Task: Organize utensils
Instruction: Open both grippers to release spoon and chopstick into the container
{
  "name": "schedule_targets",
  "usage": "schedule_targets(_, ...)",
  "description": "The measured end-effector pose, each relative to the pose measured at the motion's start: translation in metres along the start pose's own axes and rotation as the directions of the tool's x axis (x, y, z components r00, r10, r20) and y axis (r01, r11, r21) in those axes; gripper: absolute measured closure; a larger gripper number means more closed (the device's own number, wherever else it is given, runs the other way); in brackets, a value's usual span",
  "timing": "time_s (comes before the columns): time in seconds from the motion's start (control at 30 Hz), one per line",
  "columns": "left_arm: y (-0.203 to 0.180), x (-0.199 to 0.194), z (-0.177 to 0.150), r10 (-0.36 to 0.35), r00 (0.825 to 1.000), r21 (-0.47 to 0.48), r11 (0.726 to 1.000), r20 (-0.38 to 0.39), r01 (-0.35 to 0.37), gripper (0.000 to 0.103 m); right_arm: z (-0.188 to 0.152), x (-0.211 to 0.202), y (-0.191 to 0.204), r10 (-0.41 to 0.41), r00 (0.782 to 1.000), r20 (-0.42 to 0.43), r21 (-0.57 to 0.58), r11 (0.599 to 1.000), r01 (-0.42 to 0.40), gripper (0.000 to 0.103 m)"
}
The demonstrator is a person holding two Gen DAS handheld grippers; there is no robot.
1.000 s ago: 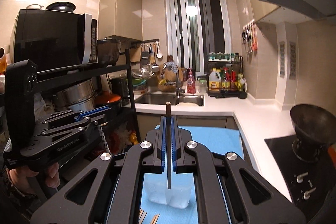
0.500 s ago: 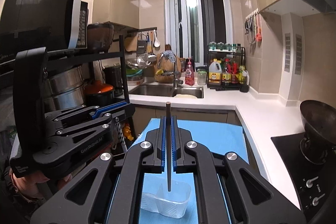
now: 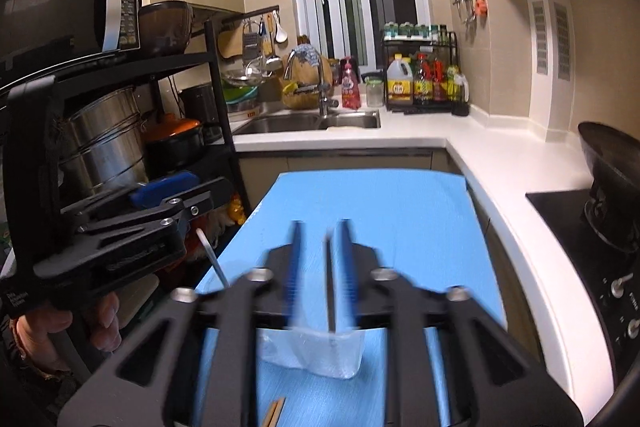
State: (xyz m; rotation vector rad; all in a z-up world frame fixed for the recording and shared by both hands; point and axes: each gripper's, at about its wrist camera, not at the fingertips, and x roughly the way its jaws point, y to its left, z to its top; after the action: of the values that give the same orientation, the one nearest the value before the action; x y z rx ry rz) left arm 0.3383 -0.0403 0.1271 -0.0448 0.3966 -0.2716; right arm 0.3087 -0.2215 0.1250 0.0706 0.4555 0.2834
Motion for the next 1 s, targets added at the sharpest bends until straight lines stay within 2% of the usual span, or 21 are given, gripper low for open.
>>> schedule_targets(0.03, 0.004, -0.007, -0.001, 0.021, 1.0, -0.027, 0.999, 0.022, -0.021, 0.022, -0.003, -0.004, 0.0, 0.001, 1.0, 0.008, -0.001, 1.0, -0.001, 0.05)
schedule_targets(0.1, 0.008, -0.016, -0.004, 0.019, 1.0, -0.043, 0.999, 0.011, -0.019, 0.018, -0.008, -0.013, 0.001, -0.017, 1.0, 0.023, -0.016, 1.0, 0.018, 0.047)
schedule_targets(0.23, 0.01, -0.036, -0.018, 0.075, 0.997, -0.021, 0.997, 0.0, -0.075, 0.012, -0.015, -0.034, -0.001, -0.021, 0.999, 0.042, -0.004, 1.0, 0.021, 0.038)
schedule_targets(0.4, 0.013, -0.064, -0.046, 0.112, 0.993, -0.003, 0.994, -0.029, -0.113, 0.01, -0.027, -0.055, -0.002, -0.029, 0.999, 0.045, 0.012, 1.0, 0.029, 0.034)
schedule_targets(0.6, 0.019, -0.087, -0.079, 0.129, 0.989, -0.04, 0.99, -0.074, -0.133, 0.01, -0.055, -0.079, -0.002, -0.021, 0.999, 0.033, 0.057, 0.998, 0.019, 0.034)
schedule_targets(0.73, 0.019, -0.109, -0.106, 0.148, 0.985, -0.05, 0.987, -0.087, -0.153, 0.01, -0.089, -0.097, 0.002, -0.01, 1.0, 0.017, 0.072, 0.997, 0.009, 0.033)
schedule_targets(0.83, 0.016, -0.121, -0.126, 0.158, 0.982, -0.051, 0.985, -0.1, -0.163, 0.01, -0.125, -0.11, 0.007, -0.002, 1.0, 0.001, 0.078, 0.997, 0.002, 0.029)
schedule_targets(1.0, 0.011, -0.141, -0.166, 0.179, 0.976, -0.038, 0.982, -0.126, -0.185, 0.01, -0.19, -0.12, 0.017, -0.001, 0.998, -0.064, 0.041, 0.999, 0.004, 0.029)
